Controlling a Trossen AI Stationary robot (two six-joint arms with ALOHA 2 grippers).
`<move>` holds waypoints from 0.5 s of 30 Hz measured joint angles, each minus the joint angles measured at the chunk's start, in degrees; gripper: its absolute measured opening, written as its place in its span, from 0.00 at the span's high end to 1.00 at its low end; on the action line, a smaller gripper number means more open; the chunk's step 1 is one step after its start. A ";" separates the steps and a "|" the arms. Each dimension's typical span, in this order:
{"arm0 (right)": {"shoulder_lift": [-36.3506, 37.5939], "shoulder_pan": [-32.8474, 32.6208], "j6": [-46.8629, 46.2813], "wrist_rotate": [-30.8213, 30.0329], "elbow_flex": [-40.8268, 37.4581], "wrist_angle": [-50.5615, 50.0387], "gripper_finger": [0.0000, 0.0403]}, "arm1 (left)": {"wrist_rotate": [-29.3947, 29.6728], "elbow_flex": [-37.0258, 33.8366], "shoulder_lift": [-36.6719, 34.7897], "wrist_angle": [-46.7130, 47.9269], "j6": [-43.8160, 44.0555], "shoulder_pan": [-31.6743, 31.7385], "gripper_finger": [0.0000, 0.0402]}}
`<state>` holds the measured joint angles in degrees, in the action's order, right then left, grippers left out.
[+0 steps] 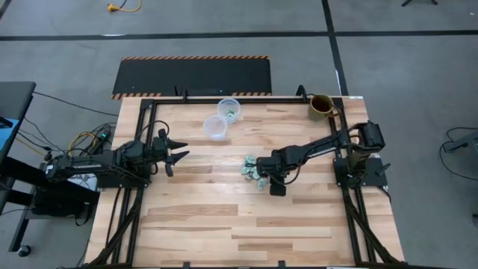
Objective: Pick and place items into bin
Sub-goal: Put the stevia packet into the top bin
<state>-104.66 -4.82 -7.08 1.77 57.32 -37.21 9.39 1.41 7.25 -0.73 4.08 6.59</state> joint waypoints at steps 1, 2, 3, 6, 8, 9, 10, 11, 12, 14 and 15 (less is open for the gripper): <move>-0.04 -0.02 -0.04 0.05 0.00 -0.02 0.72 | 0.00 0.00 0.00 0.00 0.00 -0.02 0.64; -0.04 -0.02 -0.17 0.00 0.00 -0.02 0.75 | 0.00 -0.02 0.00 0.00 0.00 -0.01 0.64; 0.30 -0.01 -0.51 -0.02 -0.06 -0.04 0.78 | 0.00 0.00 0.00 0.00 0.00 0.00 0.64; 2.12 0.05 -1.80 -0.09 -0.02 0.00 0.90 | 0.00 0.00 0.00 0.00 0.00 0.00 0.64; 3.81 0.14 -2.40 -0.17 0.07 -1.05 0.96 | 0.00 -0.01 0.00 0.00 0.00 -0.02 0.64; 4.81 0.31 -2.78 -0.32 0.42 -1.44 0.97 | 0.00 -0.02 0.00 0.00 0.00 -0.02 0.64; 5.79 0.45 -3.39 -0.87 1.20 -0.73 0.96 | 0.00 0.00 0.00 0.00 0.00 -0.01 0.64; 6.85 0.75 -3.82 -1.90 1.78 0.00 0.95 | 0.00 -0.02 0.00 0.00 0.00 -0.01 0.64; 7.98 1.03 -4.06 -2.83 2.11 -0.09 0.94 | 0.02 -0.02 0.00 0.00 0.00 -0.02 0.64; 9.40 1.74 -4.54 -3.69 2.82 -0.45 0.95 | 0.00 -0.02 0.00 0.00 0.00 0.00 0.64; 9.84 2.33 -4.93 -3.92 3.49 0.40 0.96 | 0.00 0.00 0.00 0.00 0.00 0.00 0.64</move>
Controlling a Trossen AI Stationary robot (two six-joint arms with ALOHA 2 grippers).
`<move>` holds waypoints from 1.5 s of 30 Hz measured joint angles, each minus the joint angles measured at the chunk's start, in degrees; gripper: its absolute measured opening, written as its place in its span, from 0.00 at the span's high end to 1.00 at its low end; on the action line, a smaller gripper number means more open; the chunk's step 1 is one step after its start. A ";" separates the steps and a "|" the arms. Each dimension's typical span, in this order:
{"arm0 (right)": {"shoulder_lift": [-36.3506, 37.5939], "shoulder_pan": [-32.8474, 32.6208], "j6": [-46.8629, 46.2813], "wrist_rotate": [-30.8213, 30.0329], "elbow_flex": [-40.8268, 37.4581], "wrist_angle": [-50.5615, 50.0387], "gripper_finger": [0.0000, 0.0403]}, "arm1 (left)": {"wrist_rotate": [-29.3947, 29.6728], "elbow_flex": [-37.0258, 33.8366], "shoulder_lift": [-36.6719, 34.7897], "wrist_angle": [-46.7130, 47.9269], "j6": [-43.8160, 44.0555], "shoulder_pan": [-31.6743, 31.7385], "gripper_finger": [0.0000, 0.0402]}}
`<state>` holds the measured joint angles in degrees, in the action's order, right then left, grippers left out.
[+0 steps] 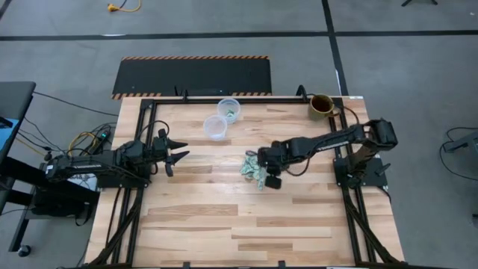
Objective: Pick and place items into bin
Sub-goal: Put the stevia packet into the top bin
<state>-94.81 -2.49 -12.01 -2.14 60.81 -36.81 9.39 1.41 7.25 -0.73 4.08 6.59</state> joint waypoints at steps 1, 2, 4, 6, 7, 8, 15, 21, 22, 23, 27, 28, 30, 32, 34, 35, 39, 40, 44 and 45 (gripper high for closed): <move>0.66 0.57 -0.23 -0.37 0.70 0.97 0.97 | 0.00 -0.02 0.00 0.00 0.00 -0.02 0.64; 1.40 1.09 -0.65 -0.91 1.40 1.82 0.98 | 0.00 -0.02 0.00 0.00 0.00 -0.02 0.64; 2.30 2.51 -1.51 -2.23 2.75 5.09 0.98 | 0.00 -0.02 0.00 0.00 0.00 -0.02 0.64; 2.67 4.16 -1.56 -3.42 3.81 9.17 0.96 | 0.00 -0.02 0.00 0.00 0.00 0.00 0.64; 2.67 5.09 -1.60 -3.80 4.53 11.67 0.96 | 0.00 -0.02 0.00 0.00 0.00 0.00 0.64; 2.65 6.05 -1.68 -3.81 5.36 13.95 0.96 | 0.00 -0.02 0.00 0.00 0.00 0.00 0.64; 0.88 13.89 -0.35 -3.54 12.71 19.46 0.98 | 0.00 -0.02 0.00 0.00 0.00 0.00 0.64; -1.85 21.91 2.79 2.27 17.68 22.20 0.97 | 0.00 -0.02 0.00 0.00 0.00 -0.02 0.64; -2.56 23.28 2.86 3.33 18.30 22.23 0.98 | 0.00 0.00 0.00 0.00 0.00 -0.01 0.64; -3.14 24.72 2.93 4.61 18.68 20.71 0.98 | 0.00 0.00 0.00 0.00 0.00 0.00 0.64; -7.74 28.63 3.06 10.42 22.61 22.25 0.98 | 0.01 -0.02 0.00 0.00 0.00 -0.01 0.64; -8.86 29.66 3.06 11.99 23.51 21.82 0.98 | 0.00 -0.01 0.00 0.00 0.00 -0.01 0.64; -11.72 30.88 3.39 13.85 25.62 21.24 0.96 | 0.00 -0.01 0.00 0.00 0.00 -0.02 0.64; -14.40 31.76 3.53 14.27 28.08 20.33 0.96 | 0.03 -0.01 0.00 0.00 0.00 0.00 0.64; -16.70 32.59 4.72 15.43 30.84 19.12 0.97 | 0.02 -0.01 0.00 0.00 0.00 -0.01 0.64; -17.71 32.66 5.54 16.09 32.14 18.50 0.97 | 0.00 -0.01 0.01 0.00 0.00 -0.02 0.64; -21.01 33.10 8.33 17.18 36.49 14.66 0.94 | 0.00 -0.01 0.00 0.00 0.00 -0.01 0.64; -21.49 33.00 8.95 17.21 37.31 14.33 0.93 | 0.03 0.00 0.00 0.00 0.00 0.00 0.64; -21.87 32.70 10.84 17.24 38.56 14.59 0.86 | 0.04 -0.02 0.00 0.00 0.00 -0.02 0.64; -21.87 32.69 11.01 17.24 38.56 14.56 0.85 | 0.03 0.00 0.00 0.00 0.00 -0.01 0.64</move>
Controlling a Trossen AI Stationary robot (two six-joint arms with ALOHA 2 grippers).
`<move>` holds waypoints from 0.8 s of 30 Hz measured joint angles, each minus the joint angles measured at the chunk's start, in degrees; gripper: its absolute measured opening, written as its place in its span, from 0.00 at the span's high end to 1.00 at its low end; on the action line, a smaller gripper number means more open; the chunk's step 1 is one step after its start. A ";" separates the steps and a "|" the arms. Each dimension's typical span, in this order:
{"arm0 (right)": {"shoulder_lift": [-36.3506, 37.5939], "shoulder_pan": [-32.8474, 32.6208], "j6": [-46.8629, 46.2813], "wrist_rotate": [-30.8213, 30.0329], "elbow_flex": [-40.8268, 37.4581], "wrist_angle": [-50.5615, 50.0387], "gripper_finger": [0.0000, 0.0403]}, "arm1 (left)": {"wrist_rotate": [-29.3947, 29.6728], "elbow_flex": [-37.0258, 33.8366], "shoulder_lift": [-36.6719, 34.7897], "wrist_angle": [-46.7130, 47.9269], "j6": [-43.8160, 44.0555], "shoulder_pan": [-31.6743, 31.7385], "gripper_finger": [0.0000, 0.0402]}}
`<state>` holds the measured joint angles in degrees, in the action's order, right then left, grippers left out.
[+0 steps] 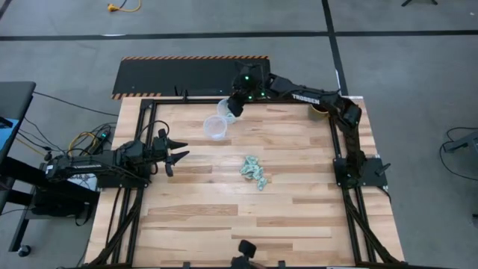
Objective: Pick and place items into bin
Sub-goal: Put the stevia packet into the top bin
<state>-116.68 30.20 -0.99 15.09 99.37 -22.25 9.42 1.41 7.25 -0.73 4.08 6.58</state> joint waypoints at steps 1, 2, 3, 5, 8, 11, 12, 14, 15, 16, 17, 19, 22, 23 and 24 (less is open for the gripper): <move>0.00 0.00 0.00 0.00 0.00 -0.05 0.84 | -0.01 0.00 0.02 0.00 0.00 -0.01 0.64; 0.00 0.02 -0.02 -0.02 0.00 -0.05 0.83 | 0.01 0.00 0.00 0.00 0.00 -0.01 0.64; 0.00 0.07 0.00 -0.05 0.00 -0.06 0.82 | 0.01 -0.02 0.00 0.00 0.00 0.01 0.64; 0.00 0.41 -0.01 -0.15 0.02 -0.15 0.80 | -0.01 0.00 0.00 0.00 0.00 -0.01 0.64; 0.00 0.72 -0.02 -0.13 0.02 -0.38 0.78 | -0.01 0.00 0.01 0.00 0.00 -0.01 0.64; 0.36 0.72 -0.03 -0.07 0.02 -2.45 0.77 | -0.01 -0.02 0.00 0.00 0.00 -0.01 0.64; 0.77 0.68 -0.01 -0.05 0.02 -3.74 0.77 | -0.01 -0.02 0.00 -0.02 0.00 -0.01 0.64; 1.87 0.54 0.07 0.20 0.05 -6.10 0.77 | -0.01 -0.02 0.00 0.00 0.00 -0.01 0.64; 2.57 0.52 0.13 0.68 0.07 -8.22 0.77 | 0.00 -0.01 0.00 0.00 0.00 0.01 0.64; 3.23 0.55 0.42 1.40 0.07 -10.66 0.77 | -0.01 0.00 0.00 -0.01 0.00 0.00 0.64; 3.86 0.54 1.24 2.06 0.07 -13.16 0.77 | -0.01 -0.02 0.00 0.00 0.00 0.01 0.64; 5.14 0.24 2.79 2.98 0.07 -18.91 0.77 | -0.01 -0.02 0.00 0.00 0.00 -0.01 0.64; 7.01 -0.91 4.57 3.01 0.07 -27.82 0.77 | -0.01 0.00 0.00 0.00 0.00 0.00 0.64; 7.55 -1.53 5.24 3.02 0.07 -30.43 0.77 | -0.01 0.00 0.00 0.00 0.00 -0.01 0.64; 8.05 -2.33 5.83 3.04 0.07 -33.01 0.77 | -0.01 0.00 0.00 0.00 0.00 0.00 0.64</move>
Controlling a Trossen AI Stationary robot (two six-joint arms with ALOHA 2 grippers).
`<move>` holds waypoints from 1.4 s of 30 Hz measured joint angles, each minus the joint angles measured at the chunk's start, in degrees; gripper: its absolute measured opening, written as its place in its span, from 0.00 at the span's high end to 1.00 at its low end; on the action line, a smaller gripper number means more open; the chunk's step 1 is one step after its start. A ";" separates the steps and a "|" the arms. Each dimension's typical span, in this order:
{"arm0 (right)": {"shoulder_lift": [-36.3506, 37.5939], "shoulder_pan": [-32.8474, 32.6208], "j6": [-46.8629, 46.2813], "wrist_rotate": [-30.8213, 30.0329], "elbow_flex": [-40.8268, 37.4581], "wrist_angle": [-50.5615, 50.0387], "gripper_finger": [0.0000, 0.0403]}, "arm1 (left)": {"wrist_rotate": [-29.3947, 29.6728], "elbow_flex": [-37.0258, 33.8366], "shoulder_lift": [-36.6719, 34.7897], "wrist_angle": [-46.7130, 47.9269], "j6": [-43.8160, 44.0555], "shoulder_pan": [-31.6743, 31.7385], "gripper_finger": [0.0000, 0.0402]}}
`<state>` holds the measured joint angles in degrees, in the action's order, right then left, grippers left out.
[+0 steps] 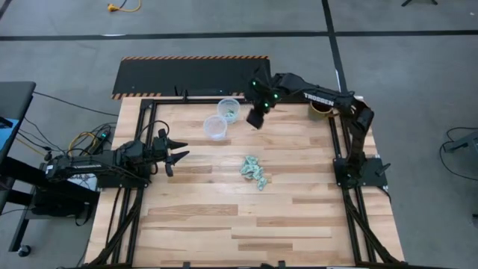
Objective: Pick and place items into bin
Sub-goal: Put the stevia packet into the top bin
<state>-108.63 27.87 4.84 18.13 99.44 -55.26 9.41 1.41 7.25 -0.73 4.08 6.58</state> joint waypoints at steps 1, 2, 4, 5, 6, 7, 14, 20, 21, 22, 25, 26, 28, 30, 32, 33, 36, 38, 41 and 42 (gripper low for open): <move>0.29 -0.84 0.46 0.00 0.00 -2.31 0.77 | 0.00 -0.01 0.00 0.00 0.00 0.00 0.64; 0.45 -1.80 0.94 0.02 0.00 -4.19 0.77 | 0.00 -0.02 0.00 0.00 0.00 -0.01 0.64; 0.49 -3.91 1.22 0.00 0.00 -7.89 0.77 | 0.00 -0.01 0.01 0.00 0.00 -0.01 0.64; 0.49 -4.98 1.23 0.00 -0.02 -9.50 0.77 | 0.00 0.00 0.00 0.00 0.00 0.00 0.64; 0.49 -6.12 1.26 -0.02 -0.01 -10.80 0.77 | 0.00 0.00 0.00 0.00 0.00 -0.01 0.64; 0.49 -7.30 1.40 -0.02 -0.02 -12.07 0.77 | 0.00 0.00 0.00 -0.01 0.00 -0.01 0.64; 0.49 -15.84 -0.41 -0.46 -3.38 -11.03 0.77 | 0.00 -0.02 0.00 0.00 0.00 -0.01 0.64; 0.47 -21.98 -8.00 -4.70 -10.37 -3.55 0.77 | 0.00 -0.02 0.00 0.00 0.00 -0.01 0.64; 0.47 -22.79 -9.55 -5.56 -11.43 -2.81 0.77 | 0.00 -0.02 0.00 0.00 0.00 0.00 0.64; 0.47 -23.56 -10.90 -6.28 -12.42 -2.03 0.77 | 0.00 -0.02 0.01 0.00 0.00 0.01 0.64; 0.46 -25.44 -14.19 -7.14 -14.80 -0.80 0.76 | 0.00 0.00 0.02 0.00 0.00 0.01 0.64; 0.47 -26.00 -15.30 -7.76 -15.51 -0.16 0.76 | 0.00 0.00 0.00 0.00 0.00 0.01 0.64; 0.47 -27.01 -17.05 -8.82 -17.14 1.32 0.76 | 0.00 -0.02 0.00 0.00 0.00 0.00 0.64; 0.45 -27.86 -18.97 -10.04 -18.24 1.46 0.76 | -0.01 -0.01 0.00 0.00 0.00 0.00 0.64; 0.45 -28.58 -21.13 -11.18 -19.09 2.13 0.76 | 0.00 -0.02 0.01 0.00 0.00 -0.01 0.64; 0.45 -28.84 -22.14 -11.50 -19.60 2.29 0.76 | 0.00 -0.02 0.01 0.00 0.00 -0.01 0.64; 0.45 -29.58 -25.39 -12.24 -20.84 2.89 0.76 | 0.00 -0.02 0.00 0.00 0.00 0.01 0.64; 0.45 -30.10 -27.00 -12.23 -21.63 3.84 0.76 | 0.00 -0.01 0.00 0.00 0.00 -0.01 0.64; 0.45 -31.02 -27.50 -12.09 -22.35 5.10 0.75 | 0.00 0.00 0.00 0.00 0.00 0.00 0.64; 0.45 -31.39 -27.64 -12.07 -22.54 5.75 0.74 | 0.00 -0.02 0.01 0.00 0.00 -0.01 0.64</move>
<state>-108.18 -3.52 -22.80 6.07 76.89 -49.52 9.41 1.39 7.25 -0.73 4.08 6.57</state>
